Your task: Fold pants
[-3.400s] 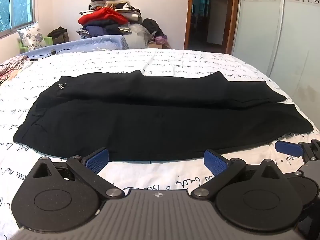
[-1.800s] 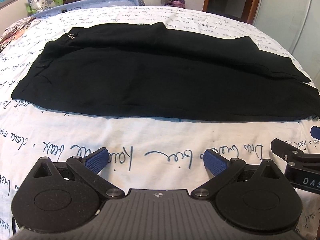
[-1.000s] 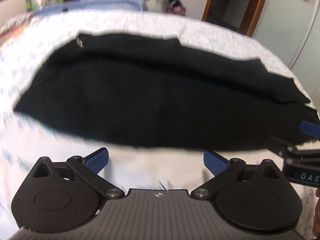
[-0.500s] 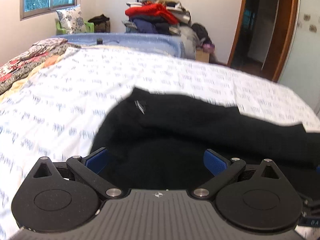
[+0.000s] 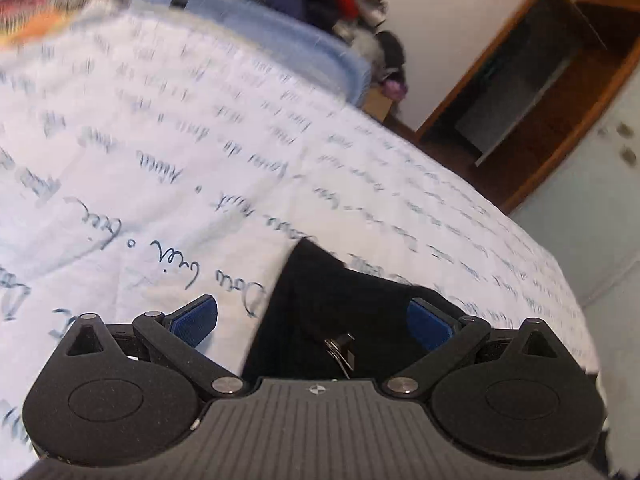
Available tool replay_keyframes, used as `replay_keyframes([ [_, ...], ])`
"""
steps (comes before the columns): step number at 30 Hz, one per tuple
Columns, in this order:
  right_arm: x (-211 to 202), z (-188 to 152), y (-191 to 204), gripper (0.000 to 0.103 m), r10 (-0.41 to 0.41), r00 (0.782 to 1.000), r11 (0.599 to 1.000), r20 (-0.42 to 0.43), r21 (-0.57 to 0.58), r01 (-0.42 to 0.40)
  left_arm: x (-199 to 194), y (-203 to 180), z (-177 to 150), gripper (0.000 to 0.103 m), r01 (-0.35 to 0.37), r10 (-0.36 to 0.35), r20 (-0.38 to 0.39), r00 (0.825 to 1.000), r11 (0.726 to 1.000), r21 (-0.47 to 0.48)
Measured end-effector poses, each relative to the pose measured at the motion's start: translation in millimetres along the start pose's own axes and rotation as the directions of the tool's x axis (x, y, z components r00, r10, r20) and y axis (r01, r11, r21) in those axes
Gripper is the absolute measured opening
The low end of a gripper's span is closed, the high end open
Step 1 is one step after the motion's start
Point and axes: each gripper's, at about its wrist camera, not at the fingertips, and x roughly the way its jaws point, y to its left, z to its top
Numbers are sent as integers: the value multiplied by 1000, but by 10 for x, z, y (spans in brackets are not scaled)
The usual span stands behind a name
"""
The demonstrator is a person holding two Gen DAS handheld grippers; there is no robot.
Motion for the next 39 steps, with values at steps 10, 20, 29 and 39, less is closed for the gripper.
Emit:
replay_keyframes([
  [10, 118, -17, -9, 103, 8, 1000, 1000, -26, 24, -7, 341, 35, 144, 100, 224, -225, -73, 972, 974, -32],
  [20, 169, -34, 104, 103, 31, 999, 999, -43, -6, -32, 535, -43, 193, 87, 290, -300, -160, 940, 953, -86],
  [29, 173, -39, 115, 103, 38, 998, 999, -50, -5, -39, 530, -159, 101, 8, 58, -48, -110, 993, 994, 91],
  [39, 160, 327, -684, 103, 338, 933, 933, 127, -174, -314, -574, -575, -77, 6, 311, -376, 189, 907, 901, 303],
])
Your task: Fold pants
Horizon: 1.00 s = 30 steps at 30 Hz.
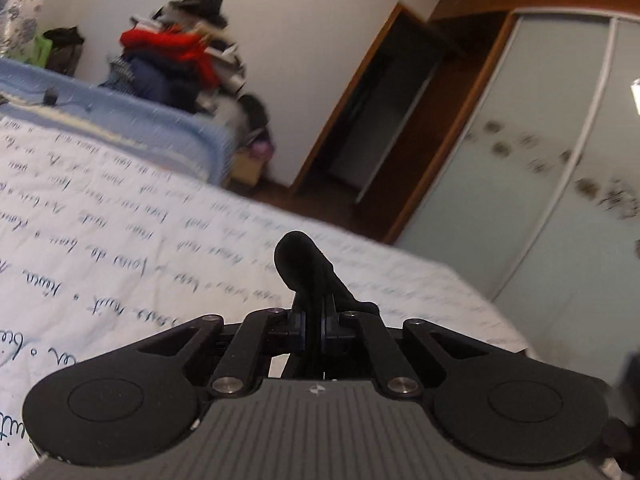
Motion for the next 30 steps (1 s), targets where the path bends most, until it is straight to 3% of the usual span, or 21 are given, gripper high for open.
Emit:
replay_keyframes([
  [2, 136, 158, -390, 103, 95, 993, 995, -71, -33, -98, -112, -29, 22, 6, 37, -37, 23, 999, 999, -6],
  [4, 342, 301, -813, 103, 190, 971, 982, -144, 22, -188, -172, -40, 15, 6, 53, -53, 35, 998, 999, -6],
  [8, 829, 518, -1512, 103, 280, 930, 953, -239, 186, -240, -221, -68, -37, 6, 72, -73, 47, 996, 997, 19],
  [12, 1140, 618, -1649, 103, 272, 916, 962, -294, 109, -251, -333, -96, -81, 6, 98, -100, 47, 994, 994, 49],
  [16, 1414, 646, -1609, 103, 329, 866, 941, -376, 58, -332, -402, -133, -87, 6, 111, -115, 57, 992, 991, 76],
  [19, 1574, 636, -1557, 103, 343, 846, 934, -408, 49, -355, -437, -149, -78, 6, 119, -124, 61, 990, 989, 85],
  [20, 1619, 633, -1559, 93, 360, 836, 927, -415, 61, -369, -427, -144, -76, 6, 114, -119, 61, 991, 990, 86],
  [21, 1619, 597, -1548, 49, 381, 822, 918, -423, 72, -389, -436, -148, -72, 6, 114, -119, 57, 991, 990, 85],
  [22, 1655, 593, -1519, 25, 407, 804, 906, -434, 79, -415, -432, -152, -72, 6, 112, -117, 53, 992, 990, 84],
  [23, 1663, 593, -1489, 10, 413, 797, 903, -441, 85, -421, -421, -148, -81, 6, 109, -113, 48, 992, 991, 84],
  [27, 1539, 604, -1310, 6, 393, 810, 907, -435, 35, -421, -394, -80, -102, 6, 82, -84, 53, 995, 995, 50],
  [30, 1287, 692, -1209, 6, 339, 864, 927, -373, -26, -375, -433, 10, -102, 6, 68, -67, 66, 996, 998, -1],
])
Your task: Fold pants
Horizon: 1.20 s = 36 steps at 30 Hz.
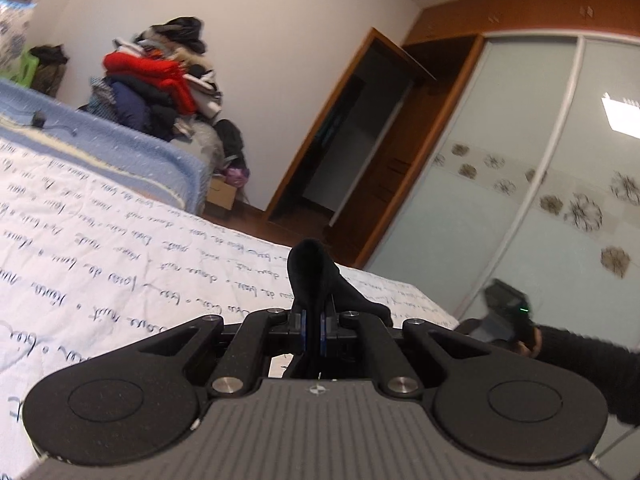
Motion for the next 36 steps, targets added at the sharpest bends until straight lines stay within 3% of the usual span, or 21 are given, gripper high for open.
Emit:
replay_keyframes([
  [4, -540, -27, 437, 6, -53, 991, 997, 120, -47, 59, -250, 14, -24, 6, 13, -12, 29, 1000, 999, -46],
  [7, -806, -277, 1075, 6, -34, 988, 992, 149, -119, 52, -562, 27, -230, 6, 36, -31, 52, 998, 994, -106],
  [10, -633, -719, 1637, 5, -42, 995, 986, 90, -159, 56, -755, 168, -656, 8, 3, -4, -3, 1000, 974, -227],
  [13, -172, -1078, 1908, 5, -88, 996, 982, -10, -171, 85, -837, 340, -1055, 9, -67, 29, -112, 993, 936, -346],
  [14, -68, -1147, 1967, 5, -96, 995, 980, -27, -177, 89, -879, 353, -1135, 20, -88, 41, -133, 990, 926, -366],
  [15, 25, -1190, 2016, 5, -115, 993, 977, -21, -181, 110, -927, 356, -1173, 25, -113, 60, -149, 987, 918, -380],
  [18, 25, -1150, 2022, 5, -116, 993, 982, 7, -148, 115, -1134, 366, -1175, 32, -170, 97, -184, 978, 883, -438],
  [21, 16, -1059, 1999, 5, -134, 990, 980, 39, -145, 139, -1389, 306, -1196, 44, -199, 133, -174, 976, 868, -455],
  [23, -98, -1048, 2002, 6, -132, 989, 982, 60, -131, 139, -1530, 276, -1211, 59, -195, 139, -144, 980, 824, -531],
  [25, -168, -1085, 1945, 6, -136, 988, 983, 79, -116, 145, -1626, 216, -1257, 60, -184, 150, -106, 983, 768, -614],
  [28, -168, -1064, 1908, 6, -139, 986, 985, 89, -94, 147, -1630, 48, -1289, 59, -161, 154, -69, 986, 732, -662],
  [33, -190, -1022, 1939, 6, -146, 985, 983, 92, -95, 155, -1498, 89, -1360, 59, -283, 246, -161, 956, 620, -731],
  [36, -241, -1013, 1950, 6, -154, 983, 981, 102, -103, 164, -1427, 167, -1373, 59, -315, 259, -196, 946, 585, -748],
])
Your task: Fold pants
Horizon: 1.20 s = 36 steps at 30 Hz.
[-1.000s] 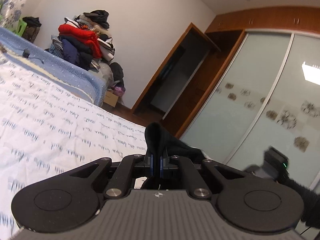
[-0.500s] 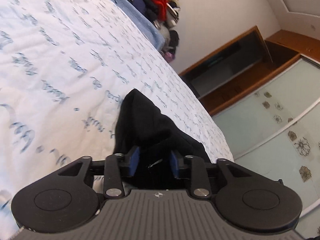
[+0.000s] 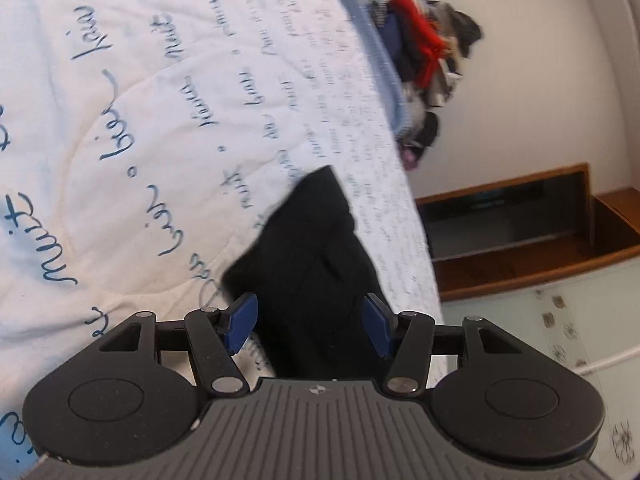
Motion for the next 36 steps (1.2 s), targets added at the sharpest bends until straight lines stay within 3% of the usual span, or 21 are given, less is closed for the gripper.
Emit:
replay_keyframes([
  [2, -20, 2, 5, 6, -1, 1000, 1000, 3, -2, 1, 35, 21, 10, 59, -10, 10, -4, 1000, 1000, 10],
  [5, -20, -4, 17, 6, -8, 1000, 1000, 5, -4, 8, 103, 70, 28, 59, -79, 79, 5, 997, 997, -16],
  [11, -6, -16, 14, 6, -10, 1000, 1000, 8, 7, 10, 153, 62, 3, 59, -91, 91, -8, 996, 996, -15],
  [20, -5, -8, 18, 6, -12, 1000, 1000, 7, 11, 12, -22, -65, -41, 59, -38, 38, -3, 999, 999, 3],
  [23, 23, 1, 17, 6, -12, 1000, 1000, 0, 10, 12, 48, 21, -19, 59, -66, 66, -12, 998, 997, -44],
  [30, 16, -10, 21, 6, -13, 1000, 1000, -7, 10, 13, 152, 26, -19, 59, -49, 47, -38, 998, 997, -61],
  [36, 8, -13, 5, 6, -8, 1000, 1000, -5, 16, 8, 51, -112, -21, 59, -11, 11, -28, 1000, 1000, -9],
])
